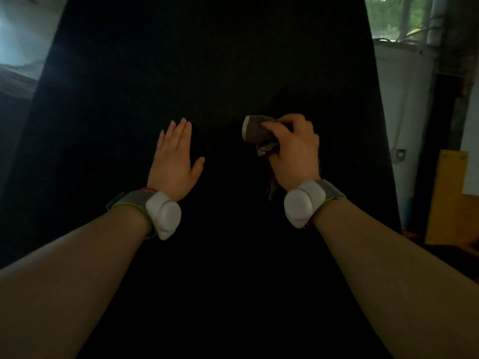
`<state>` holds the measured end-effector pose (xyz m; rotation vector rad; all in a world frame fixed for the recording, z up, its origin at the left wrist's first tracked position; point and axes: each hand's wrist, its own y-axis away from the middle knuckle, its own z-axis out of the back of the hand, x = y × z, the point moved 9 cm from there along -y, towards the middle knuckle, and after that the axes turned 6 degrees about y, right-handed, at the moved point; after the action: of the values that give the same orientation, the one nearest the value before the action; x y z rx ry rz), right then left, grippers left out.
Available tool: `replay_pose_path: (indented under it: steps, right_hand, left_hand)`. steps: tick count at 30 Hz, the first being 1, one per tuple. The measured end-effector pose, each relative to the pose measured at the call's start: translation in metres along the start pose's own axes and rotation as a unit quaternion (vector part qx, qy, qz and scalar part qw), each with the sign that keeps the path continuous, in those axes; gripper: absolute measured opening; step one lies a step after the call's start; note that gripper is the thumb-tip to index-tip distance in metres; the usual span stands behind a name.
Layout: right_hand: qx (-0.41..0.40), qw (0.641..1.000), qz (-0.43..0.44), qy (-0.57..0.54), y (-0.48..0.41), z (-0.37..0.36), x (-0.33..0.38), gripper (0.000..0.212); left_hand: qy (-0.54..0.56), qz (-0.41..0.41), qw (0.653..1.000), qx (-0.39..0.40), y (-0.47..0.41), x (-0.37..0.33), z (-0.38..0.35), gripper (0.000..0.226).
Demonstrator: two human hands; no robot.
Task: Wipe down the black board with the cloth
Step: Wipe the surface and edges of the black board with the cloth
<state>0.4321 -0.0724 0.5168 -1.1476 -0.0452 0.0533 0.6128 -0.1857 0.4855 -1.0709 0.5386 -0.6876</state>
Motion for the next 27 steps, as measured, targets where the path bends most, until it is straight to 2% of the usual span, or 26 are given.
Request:
replay_pose_path:
  steps: [8,16,23,27]
  right_hand:
    - [0.002,0.997,0.024,0.073,-0.042,0.016,0.018,0.042]
    - [-0.015,0.994,-0.042,0.095,-0.075,0.019,0.002,0.039]
    - [-0.021,0.993,-0.042,0.108,-0.087,0.012,0.007,0.040]
    - [-0.002,0.992,-0.064,0.106,-0.101,0.001,0.005,0.039]
  left_hand:
    - [0.008,-0.029,1.000,-0.007,-0.032,0.000,0.016,0.073]
    - [0.013,-0.047,0.999,0.013,-0.051,-0.001,0.026,0.071]
    - [-0.020,-0.036,0.999,0.029,-0.063,0.014,0.026,0.071]
    - [-0.031,-0.026,0.997,0.067,-0.067,0.020,0.018,0.071]
